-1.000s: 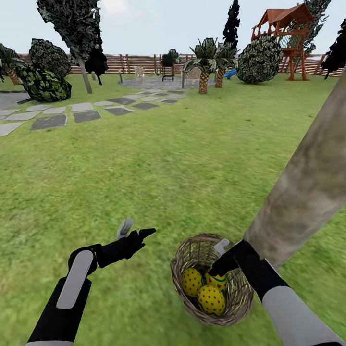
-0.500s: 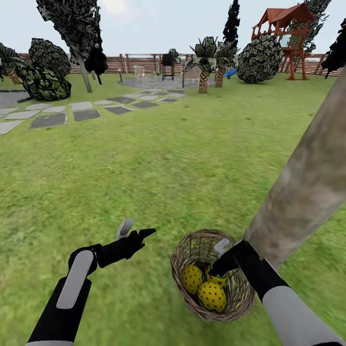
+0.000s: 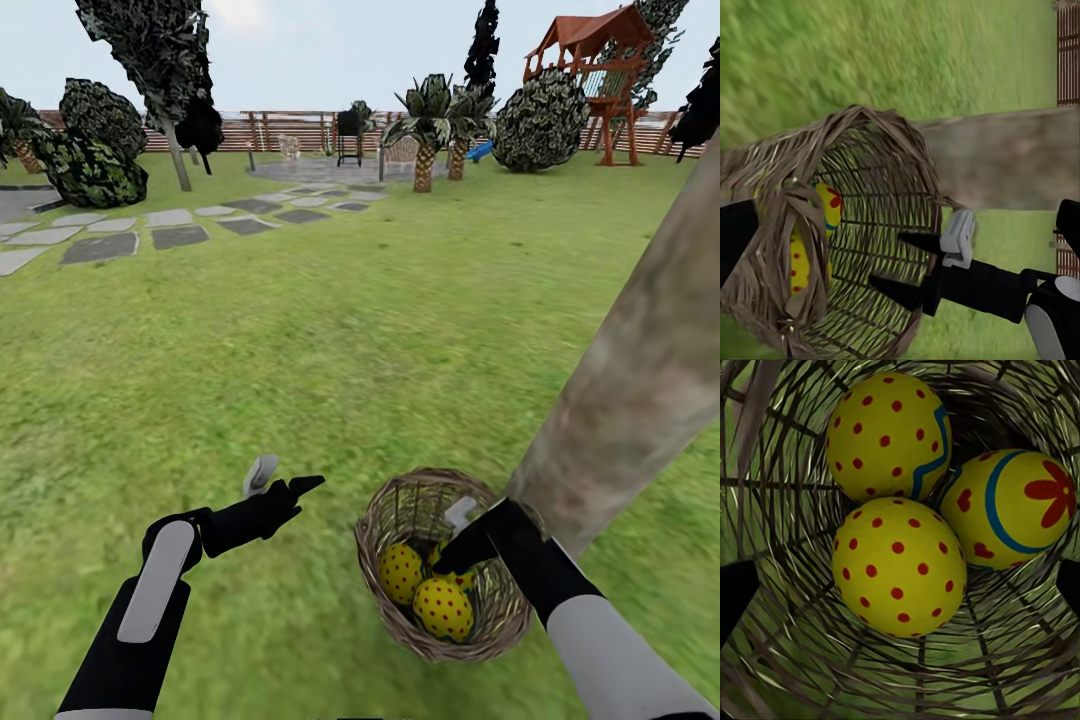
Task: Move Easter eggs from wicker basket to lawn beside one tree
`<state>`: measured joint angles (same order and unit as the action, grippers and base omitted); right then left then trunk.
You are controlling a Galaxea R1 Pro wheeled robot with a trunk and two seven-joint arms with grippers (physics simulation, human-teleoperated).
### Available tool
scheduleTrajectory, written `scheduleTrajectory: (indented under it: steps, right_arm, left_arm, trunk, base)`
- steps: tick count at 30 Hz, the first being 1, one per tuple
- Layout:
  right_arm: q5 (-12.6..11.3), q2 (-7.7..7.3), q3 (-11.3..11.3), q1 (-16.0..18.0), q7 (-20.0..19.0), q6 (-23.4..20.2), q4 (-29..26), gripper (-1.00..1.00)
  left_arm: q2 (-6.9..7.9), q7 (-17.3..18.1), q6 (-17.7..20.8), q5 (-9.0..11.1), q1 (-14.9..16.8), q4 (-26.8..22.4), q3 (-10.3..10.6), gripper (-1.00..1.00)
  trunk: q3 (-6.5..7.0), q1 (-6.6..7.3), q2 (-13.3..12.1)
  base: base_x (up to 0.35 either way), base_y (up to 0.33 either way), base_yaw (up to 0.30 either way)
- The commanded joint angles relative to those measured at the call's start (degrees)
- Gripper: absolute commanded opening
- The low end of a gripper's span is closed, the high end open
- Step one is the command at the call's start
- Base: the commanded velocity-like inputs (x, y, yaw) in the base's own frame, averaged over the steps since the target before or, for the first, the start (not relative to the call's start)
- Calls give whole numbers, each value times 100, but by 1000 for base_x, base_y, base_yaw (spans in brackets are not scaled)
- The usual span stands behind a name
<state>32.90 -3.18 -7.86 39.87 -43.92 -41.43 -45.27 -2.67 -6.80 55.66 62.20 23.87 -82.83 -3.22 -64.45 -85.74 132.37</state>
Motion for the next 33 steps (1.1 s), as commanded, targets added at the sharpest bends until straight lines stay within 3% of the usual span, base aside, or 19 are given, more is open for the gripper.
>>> scheduleTrajectory:
  steps: [1, 27, 33]
  right_arm:
    - [59, -5, -14, 3, -62, -6, -9, 100]
    - [66, 1, -13, 3, -46, 3, -8, 100]
    - [67, 1, -13, 3, -24, -1, -1, 100]
  left_arm:
    - [-6, -59, 32, 64, 4, -5, -12, 100]
    - [-6, -59, 24, 47, 4, -5, -12, 100]
    - [-6, -59, 24, 47, 4, -5, -12, 100]
  trunk:
    - [-23, -21, 44]
    - [-490, -593, 1087]
    - [-623, -608, 1095]
  base:
    - [0, 0, 0]
    - [0, 0, 0]
    - [0, 0, 0]
